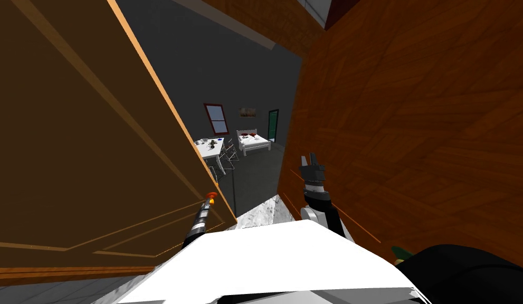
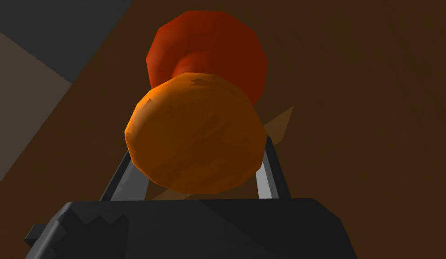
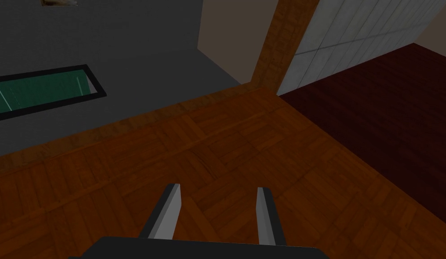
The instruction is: Pull the door open
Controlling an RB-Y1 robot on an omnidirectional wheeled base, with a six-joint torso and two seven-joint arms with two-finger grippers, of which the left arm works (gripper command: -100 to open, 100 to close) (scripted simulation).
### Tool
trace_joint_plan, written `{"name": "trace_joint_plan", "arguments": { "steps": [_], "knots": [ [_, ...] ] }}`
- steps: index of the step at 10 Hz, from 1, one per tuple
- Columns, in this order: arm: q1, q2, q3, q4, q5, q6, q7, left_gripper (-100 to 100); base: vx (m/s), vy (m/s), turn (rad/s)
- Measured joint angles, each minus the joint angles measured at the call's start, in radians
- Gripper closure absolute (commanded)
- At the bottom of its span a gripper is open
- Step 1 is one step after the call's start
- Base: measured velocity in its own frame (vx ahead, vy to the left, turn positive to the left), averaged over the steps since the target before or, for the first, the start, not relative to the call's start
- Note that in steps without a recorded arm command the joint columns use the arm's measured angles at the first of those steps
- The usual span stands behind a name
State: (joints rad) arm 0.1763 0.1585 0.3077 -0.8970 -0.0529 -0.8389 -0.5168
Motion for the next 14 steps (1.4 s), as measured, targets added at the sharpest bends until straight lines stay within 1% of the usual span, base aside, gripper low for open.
{"name": "trace_joint_plan", "arguments": {
  "steps": [1, 2, 3, 4, 6, 7, 8, 9, 10, 11, 12, 14],
  "knots": [
    [-0.005, 0.004, -0.006, 0.007, 0.015, -0.001, 0.027, 100, -0.040, 0.008, -0.039],
    [-0.008, 0.008, -0.009, 0.013, 0.022, -0.004, 0.051, 100, -0.041, 0.010, -0.051],
    [-0.005, 0.009, -0.014, 0.008, 0.033, -0.001, 0.078, 100, -0.035, 0.008, -0.022],
    [-0.011, 0.012, -0.017, 0.017, 0.039, -0.003, 0.097, 100, -0.035, 0.004, -0.043],
    [-0.007, 0.014, -0.027, 0.009, 0.065, 0.001, 0.148, 100, -0.049, 0.014, -0.037],
    [-0.006, 0.014, -0.031, 0.007, 0.072, 0.001, 0.170, 100, -0.048, 0.015, -0.067],
    [-0.007, 0.017, -0.036, 0.013, 0.083, -0.001, 0.196, 100, -0.039, 0.009, -0.023],
    [-0.010, 0.019, -0.039, 0.018, 0.089, -0.003, 0.217, 100, -0.038, 0.004, -0.041],
    [-0.020, 0.026, -0.044, 0.035, 0.102, -0.008, 0.243, 100, -0.030, 0.010, -0.035],
    [-0.018, 0.027, -0.046, 0.027, 0.108, -0.001, 0.261, 100, -0.035, 0.010, -0.045],
    [-0.023, 0.029, -0.051, 0.036, 0.119, -0.003, 0.285, 100, -0.031, 0.012, -0.019],
    [-0.013, 0.030, -0.060, 0.020, 0.136, 0.002, 0.327, 100, -0.039, 0.010, -0.039]
  ]
}}
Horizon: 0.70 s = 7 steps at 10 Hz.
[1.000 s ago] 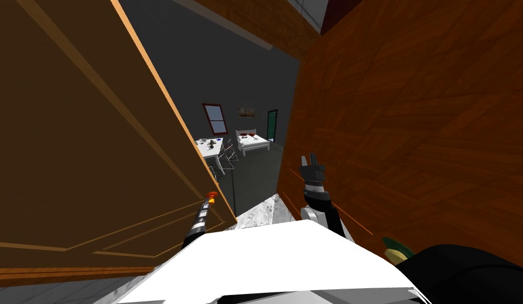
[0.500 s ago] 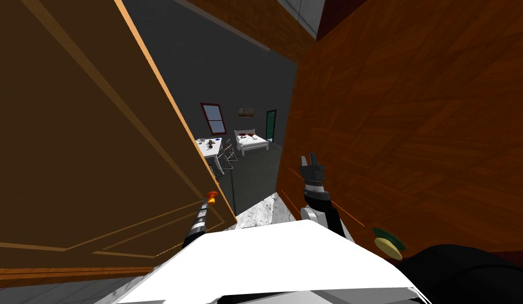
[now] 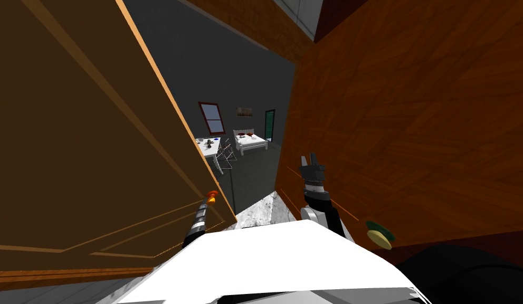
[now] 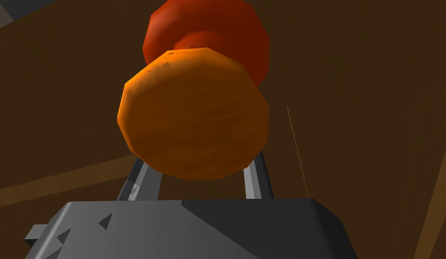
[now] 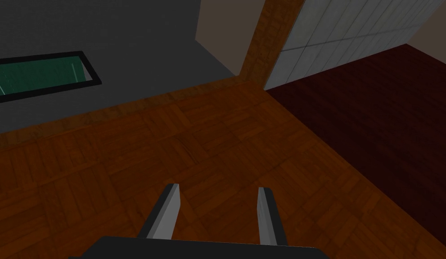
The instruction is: Pull the door open
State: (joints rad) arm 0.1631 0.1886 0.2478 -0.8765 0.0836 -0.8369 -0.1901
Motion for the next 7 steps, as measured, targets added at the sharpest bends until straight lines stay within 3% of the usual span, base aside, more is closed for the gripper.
{"name": "trace_joint_plan", "arguments": {
  "steps": [3, 5, 7],
  "knots": [
    [0.001, 0.005, -0.011, -0.007, 0.024, 0.011, 0.060, 100, -0.041, 0.007, -0.047],
    [-0.009, 0.017, -0.023, 0.016, 0.053, 0.003, 0.116, 100, -0.055, 0.017, -0.054],
    [-0.009, 0.016, -0.033, 0.014, 0.072, 0.004, 0.162, 100, -0.049, -0.002, -0.041]
  ]
}}
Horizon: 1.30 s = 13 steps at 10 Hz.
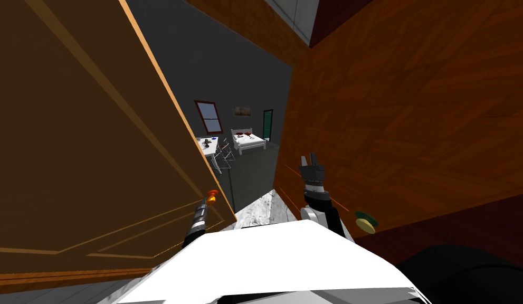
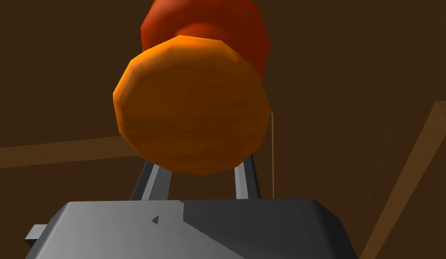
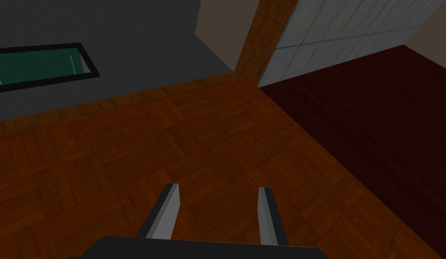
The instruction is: Pull the door open
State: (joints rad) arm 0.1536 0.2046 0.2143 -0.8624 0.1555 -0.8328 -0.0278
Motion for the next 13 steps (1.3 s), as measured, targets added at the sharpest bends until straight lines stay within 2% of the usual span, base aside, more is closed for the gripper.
{"name": "trace_joint_plan", "arguments": {
  "steps": [2, 3, 6, 7, 8, 9, 10, 12, 13],
  "knots": [
    [0.012, 0.003, -0.008, -0.017, 0.019, 0.013, 0.047, 100, -0.033, 0.006, -0.035],
    [-0.007, 0.006, -0.011, 0.016, 0.025, -0.001, 0.065, 100, -0.037, 0.011, -0.046],
    [-0.019, 0.016, -0.028, 0.037, 0.061, -0.008, 0.144, 100, -0.052, 0.015, -0.059],
    [-0.013, 0.014, -0.034, 0.028, 0.073, -0.005, 0.168, 100, -0.037, 0.003, -0.029],
    [-0.009, 0.015, -0.039, 0.021, 0.079, -0.001, 0.187, 100, -0.041, 0.002, -0.054],
    [-0.014, 0.020, -0.045, 0.036, 0.091, -0.008, 0.216, 100, -0.065, 0.012, -0.091],
    [-0.006, 0.020, -0.051, 0.024, 0.107, -0.002, 0.243, 100, -0.047, 0.003, -0.020],
    [-0.009, 0.022, -0.060, 0.020, 0.128, 0.007, 0.290, 100, -0.046, 0.001, -0.034],
    [-0.026, 0.026, -0.064, 0.045, 0.134, 0.002, 0.310, 100, -0.036, 0.006, -0.054]
  ]
}}
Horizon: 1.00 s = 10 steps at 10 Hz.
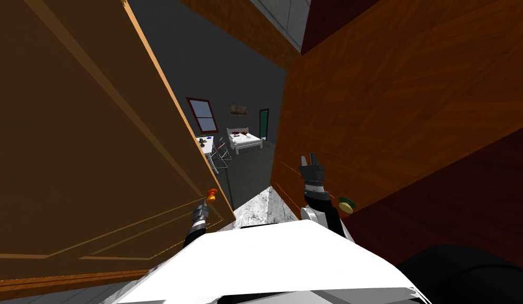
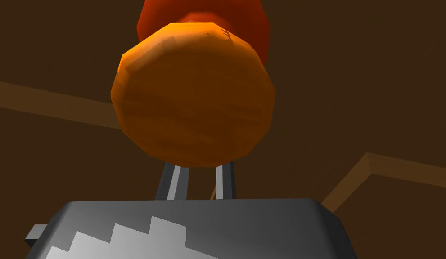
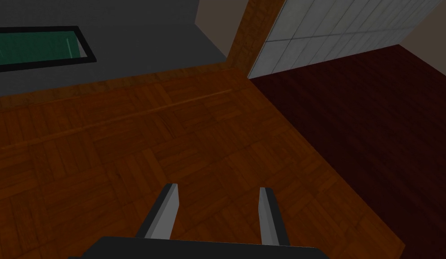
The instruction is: Pull the door open
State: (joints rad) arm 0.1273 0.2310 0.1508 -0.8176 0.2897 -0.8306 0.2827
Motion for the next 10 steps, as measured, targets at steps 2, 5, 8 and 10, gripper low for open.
{"name": "trace_joint_plan", "arguments": {
  "steps": [2, 5, 8, 10],
  "knots": [
    [-0.008, 0.003, -0.011, 0.018, 0.017, -0.001, 0.045, -100, -0.032, 0.007, -0.004],
    [0.000, 0.007, -0.019, 0.002, 0.055, 0.009, 0.105, -100, -0.063, 0.010, 0.005],
    [-0.018, 0.001, -0.054, 0.018, 0.094, -0.007, 0.192, -100, -0.069, -0.033, -0.051],
    [-0.017, -0.004, -0.068, 0.003, 0.112, -0.002, 0.242, -100, -0.055, -0.012, -0.015]
  ]
}}
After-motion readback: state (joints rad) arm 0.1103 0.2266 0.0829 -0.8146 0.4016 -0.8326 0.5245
